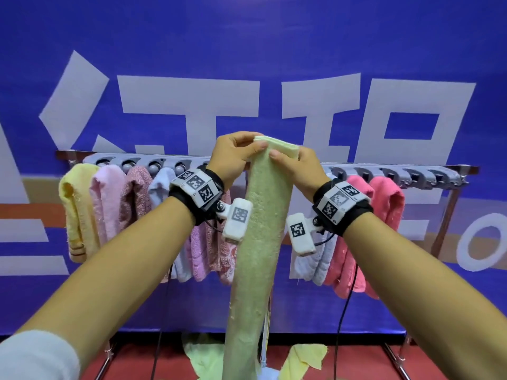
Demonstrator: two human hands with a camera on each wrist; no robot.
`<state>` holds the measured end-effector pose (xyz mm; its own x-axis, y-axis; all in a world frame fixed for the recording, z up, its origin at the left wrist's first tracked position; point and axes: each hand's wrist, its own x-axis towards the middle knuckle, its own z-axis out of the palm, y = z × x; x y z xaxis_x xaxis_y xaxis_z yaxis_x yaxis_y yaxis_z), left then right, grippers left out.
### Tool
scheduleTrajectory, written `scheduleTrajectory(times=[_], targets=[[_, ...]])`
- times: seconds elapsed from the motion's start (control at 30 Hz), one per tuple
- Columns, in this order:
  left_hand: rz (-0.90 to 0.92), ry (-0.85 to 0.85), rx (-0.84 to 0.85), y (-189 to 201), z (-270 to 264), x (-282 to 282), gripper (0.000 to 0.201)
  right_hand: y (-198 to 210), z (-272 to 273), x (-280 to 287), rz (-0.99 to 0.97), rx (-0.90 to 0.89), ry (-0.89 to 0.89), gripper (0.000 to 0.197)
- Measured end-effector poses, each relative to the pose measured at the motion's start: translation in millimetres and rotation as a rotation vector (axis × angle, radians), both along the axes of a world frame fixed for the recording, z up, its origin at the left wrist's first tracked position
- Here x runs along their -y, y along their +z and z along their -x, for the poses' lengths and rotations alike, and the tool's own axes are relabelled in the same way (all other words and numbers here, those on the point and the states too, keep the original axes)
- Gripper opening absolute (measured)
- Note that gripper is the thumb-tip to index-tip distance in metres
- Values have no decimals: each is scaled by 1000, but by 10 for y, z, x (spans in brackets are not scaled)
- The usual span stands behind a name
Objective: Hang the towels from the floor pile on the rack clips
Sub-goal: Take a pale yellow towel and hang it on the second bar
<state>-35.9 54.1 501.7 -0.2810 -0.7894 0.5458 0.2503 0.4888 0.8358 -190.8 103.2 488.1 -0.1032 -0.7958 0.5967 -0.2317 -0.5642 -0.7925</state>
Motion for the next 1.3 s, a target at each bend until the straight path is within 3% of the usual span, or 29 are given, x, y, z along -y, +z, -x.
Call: scheduleTrajectory(times=[0.2, 0.3, 0.4, 0.53, 0.77, 0.83, 0.97, 1.13, 1.23, 1.3], targets=[[-52, -38, -93, -127, 77, 85, 6, 74, -30, 89, 90, -75, -65, 33], [-97, -122, -123, -294, 132, 117, 19, 87, -1, 124, 94, -62, -74, 38], [-186, -216, -14, -580, 198, 138, 34, 149, 62, 141, 90, -62, -111, 38], [-259, -261, 197, -1041, 325, 87, 22, 270, 198, 169, 89, 15, -143, 28], [-340, -298, 325, -1621, 386, 38, 19, 309, 745, 214, 146, 148, -426, 20], [-373, -317, 328, -1665, 322, 54, 32, 249, 931, 173, 149, 130, -522, 23], [-475, -332, 224, -1519, 165, 86, 44, 44, 1268, 4, 52, 55, -712, 29], [-438, -373, 200, -994, 116, 82, 50, -341, 1423, -123, -418, -102, -977, 44], [-384, -353, 305, -697, 231, 1, 44, -462, 1179, -116, -309, -284, -942, 34], [-374, -359, 385, -579, 326, -49, 41, -487, 859, -99, -199, -275, -721, 24]])
